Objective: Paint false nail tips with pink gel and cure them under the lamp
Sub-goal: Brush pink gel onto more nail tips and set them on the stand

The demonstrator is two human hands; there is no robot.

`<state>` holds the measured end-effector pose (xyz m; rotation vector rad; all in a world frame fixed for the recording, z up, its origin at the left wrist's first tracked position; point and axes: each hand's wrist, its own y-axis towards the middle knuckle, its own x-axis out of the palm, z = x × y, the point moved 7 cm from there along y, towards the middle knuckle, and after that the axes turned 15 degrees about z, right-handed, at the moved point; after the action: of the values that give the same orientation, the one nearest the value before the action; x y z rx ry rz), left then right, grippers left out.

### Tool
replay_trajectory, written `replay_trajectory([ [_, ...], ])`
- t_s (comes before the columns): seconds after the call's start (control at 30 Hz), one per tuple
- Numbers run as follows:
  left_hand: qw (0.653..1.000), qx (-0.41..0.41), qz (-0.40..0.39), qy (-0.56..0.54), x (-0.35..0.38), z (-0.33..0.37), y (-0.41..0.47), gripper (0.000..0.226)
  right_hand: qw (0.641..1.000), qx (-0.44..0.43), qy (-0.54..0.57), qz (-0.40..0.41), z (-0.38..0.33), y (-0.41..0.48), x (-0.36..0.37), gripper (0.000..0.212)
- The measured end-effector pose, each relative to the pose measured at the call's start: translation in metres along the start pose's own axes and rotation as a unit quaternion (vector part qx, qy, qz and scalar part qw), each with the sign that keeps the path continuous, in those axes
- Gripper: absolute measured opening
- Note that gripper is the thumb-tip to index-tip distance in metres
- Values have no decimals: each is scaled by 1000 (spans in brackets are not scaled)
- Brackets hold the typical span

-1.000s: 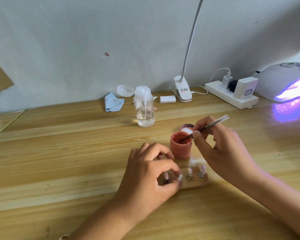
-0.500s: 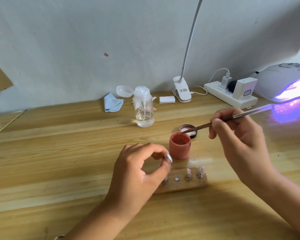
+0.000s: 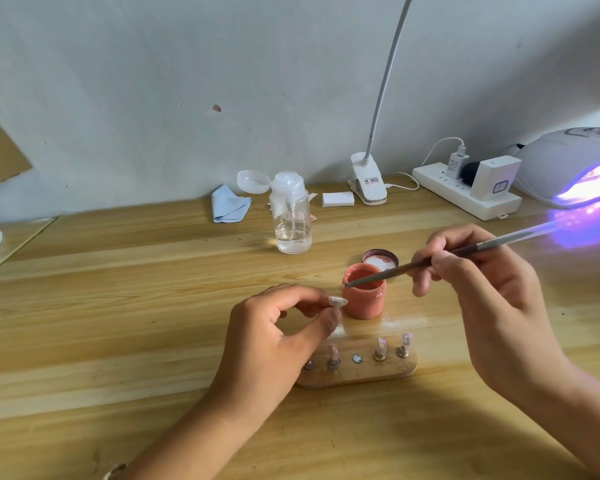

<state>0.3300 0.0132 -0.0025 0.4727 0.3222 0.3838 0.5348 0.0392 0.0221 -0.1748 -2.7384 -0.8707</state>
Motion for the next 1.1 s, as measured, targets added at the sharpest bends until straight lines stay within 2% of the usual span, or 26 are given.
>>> replay_trajectory([
  [0.1, 1000, -4, -3, -7, 0, 1, 0, 11, 1000, 10, -4, -16, 3, -2, 2, 3],
  [0.17, 1000, -6, -2, -8, 0, 1, 0, 9, 1000, 13, -5, -24, 4, -3, 2, 8],
  [0.27, 1000, 1, -2, -4, 0, 3, 1, 8, 999, 22, -3, -33, 5, -4, 4, 4],
  [0.4, 1000, 9, -2, 2, 0, 5, 1, 9, 999, 26, 3, -36, 4, -5, 7, 16],
  [0.53, 1000, -1, -2, -1, 0, 3, 1, 9, 999, 28, 1, -39, 5, -6, 6, 14],
  [0.63, 1000, -9, -5, -10, 0, 3, 0, 12, 999, 33, -6, -35, 7, -5, 4, 4],
  [0.9, 1000, -12, -10, -12, 0, 4, 0, 13, 1000, 18, -19, 14, 6, 1, -4, 13],
  [1.1, 1000, -10, -8, -9, 0, 4, 0, 9, 999, 19, -16, -39, 5, -6, 5, 4],
])
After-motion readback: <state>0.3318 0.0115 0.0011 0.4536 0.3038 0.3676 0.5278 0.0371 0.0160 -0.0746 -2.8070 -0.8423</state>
